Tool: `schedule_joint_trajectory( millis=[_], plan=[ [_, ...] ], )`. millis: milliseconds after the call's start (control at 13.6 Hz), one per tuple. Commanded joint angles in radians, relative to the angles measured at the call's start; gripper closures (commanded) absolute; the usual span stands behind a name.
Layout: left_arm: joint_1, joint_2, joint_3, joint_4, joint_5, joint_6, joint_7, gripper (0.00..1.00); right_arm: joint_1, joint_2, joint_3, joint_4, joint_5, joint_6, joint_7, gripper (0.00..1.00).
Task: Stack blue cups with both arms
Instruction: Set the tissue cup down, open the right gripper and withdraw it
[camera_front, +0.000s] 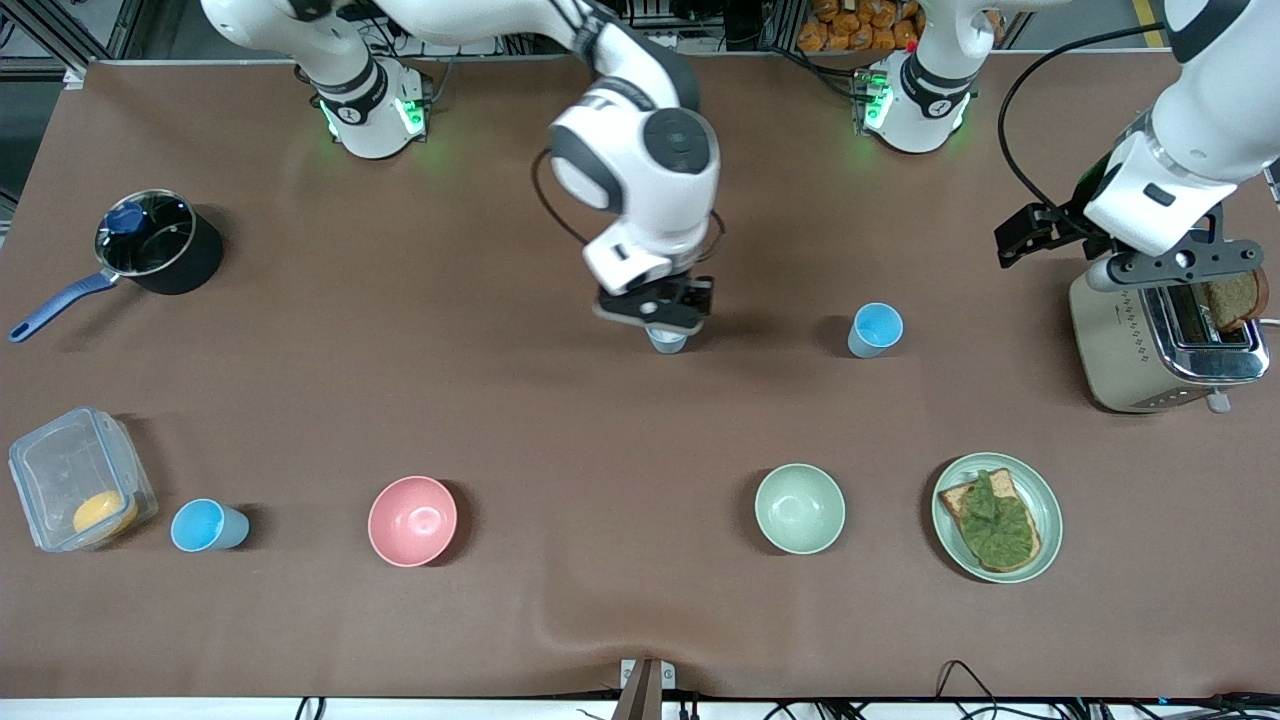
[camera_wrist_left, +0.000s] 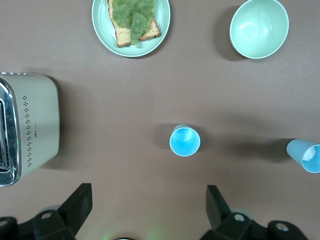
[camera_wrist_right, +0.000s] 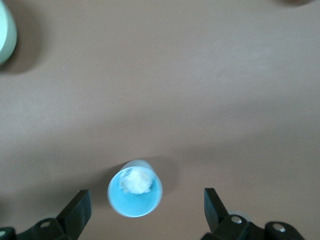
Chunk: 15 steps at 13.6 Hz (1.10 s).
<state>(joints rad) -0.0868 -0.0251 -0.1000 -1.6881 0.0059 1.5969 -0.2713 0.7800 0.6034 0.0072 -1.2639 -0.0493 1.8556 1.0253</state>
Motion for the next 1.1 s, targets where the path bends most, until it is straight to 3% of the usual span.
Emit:
schedule_joint_trajectory(
  millis=[0,293,440,587,807,1027],
  plan=[
    [0.009,0.046,-0.004,0.048,-0.006,0.003,0.004,0.0,-0.169,-0.203,0.022,-0.219,0.046,-0.002,-0.131,0.0],
    [-0.036,0.103,-0.006,0.028,-0.006,0.083,0.001,0.0,-0.35,-0.31,0.019,-0.277,0.046,-0.061,-0.374,0.0],
    [-0.048,0.183,-0.006,0.027,0.015,0.106,0.0,0.0,-0.445,-0.384,0.017,-0.331,0.046,-0.044,-0.492,0.0],
    [-0.044,0.264,-0.006,0.019,0.023,0.159,0.0,0.0,-0.525,-0.436,0.017,-0.351,0.048,-0.119,-0.658,0.0],
    [-0.062,0.272,0.0,0.001,0.025,0.189,0.027,0.0,-0.614,-0.539,0.017,-0.35,0.054,-0.257,-0.679,0.0],
    [-0.094,0.329,0.0,-0.005,0.026,0.222,0.035,0.0,-0.607,-0.629,0.03,-0.333,0.034,-0.332,-0.677,0.0]
  ],
)
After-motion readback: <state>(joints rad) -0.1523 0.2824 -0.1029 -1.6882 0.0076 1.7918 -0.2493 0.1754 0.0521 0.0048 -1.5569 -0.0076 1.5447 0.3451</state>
